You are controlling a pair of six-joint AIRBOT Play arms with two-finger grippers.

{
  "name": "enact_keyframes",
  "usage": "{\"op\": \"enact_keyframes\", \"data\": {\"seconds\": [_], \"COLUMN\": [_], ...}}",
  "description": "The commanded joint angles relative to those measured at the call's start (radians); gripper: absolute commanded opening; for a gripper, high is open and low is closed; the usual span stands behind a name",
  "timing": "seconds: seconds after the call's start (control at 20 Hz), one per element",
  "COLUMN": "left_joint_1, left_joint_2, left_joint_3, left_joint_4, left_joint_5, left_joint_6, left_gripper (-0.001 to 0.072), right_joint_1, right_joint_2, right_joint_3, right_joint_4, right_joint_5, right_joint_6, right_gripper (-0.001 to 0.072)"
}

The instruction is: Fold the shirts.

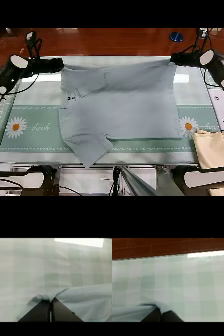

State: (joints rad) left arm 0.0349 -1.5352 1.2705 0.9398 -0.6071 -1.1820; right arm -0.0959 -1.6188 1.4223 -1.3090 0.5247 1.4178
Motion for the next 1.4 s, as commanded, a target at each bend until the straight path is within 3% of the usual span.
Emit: {"op": "enact_keyframes", "data": {"seconds": [0.0, 0.1, 0.25, 0.35, 0.55, 0.75, 1.25, 1.3, 1.35], "left_joint_1": [-0.006, 0.040, 0.095, 0.093, 0.058, 0.035, 0.033, 0.033, 0.033], "left_joint_2": [-0.023, -0.001, 0.048, 0.065, 0.035, -0.039, -0.068, -0.067, -0.067], "left_joint_3": [0.010, 0.042, 0.065, 0.064, 0.057, 0.057, 0.057, 0.057, 0.059], "left_joint_4": [0.013, 0.020, 0.021, 0.021, 0.021, 0.034, 0.332, 0.320, 0.300], "left_joint_5": [-0.116, -0.329, -0.635, -0.750, -0.700, -0.752, -0.791, -0.789, -0.790], "left_joint_6": [0.056, 0.033, -0.077, -0.088, -0.088, -0.119, -0.262, -0.262, -0.257], "left_gripper": [0.0017, 0.0016, 0.0017, 0.0016, 0.0016, 0.0017, 0.0018, 0.0028, 0.0125], "right_joint_1": [-0.006, -0.029, -0.077, -0.095, -0.093, -0.094, -0.094, -0.094, -0.094], "right_joint_2": [-0.001, 0.034, 0.073, 0.072, 0.058, 0.040, 0.037, 0.036, 0.037], "right_joint_3": [0.013, 0.039, 0.051, 0.045, -0.025, -0.047, -0.047, -0.047, -0.046], "right_joint_4": [-0.011, -0.011, -0.010, -0.012, -0.017, -0.009, -0.050, -0.041, -0.020], "right_joint_5": [0.056, 0.258, 0.570, 0.702, 0.689, 0.664, 0.673, 0.672, 0.672], "right_joint_6": [-0.006, -0.029, -0.017, -0.016, -0.017, -0.023, -0.007, -0.007, -0.009], "right_gripper": [0.0031, 0.0031, 0.0031, 0.0031, 0.0031, 0.0031, 0.0033, 0.0044, 0.0145]}}
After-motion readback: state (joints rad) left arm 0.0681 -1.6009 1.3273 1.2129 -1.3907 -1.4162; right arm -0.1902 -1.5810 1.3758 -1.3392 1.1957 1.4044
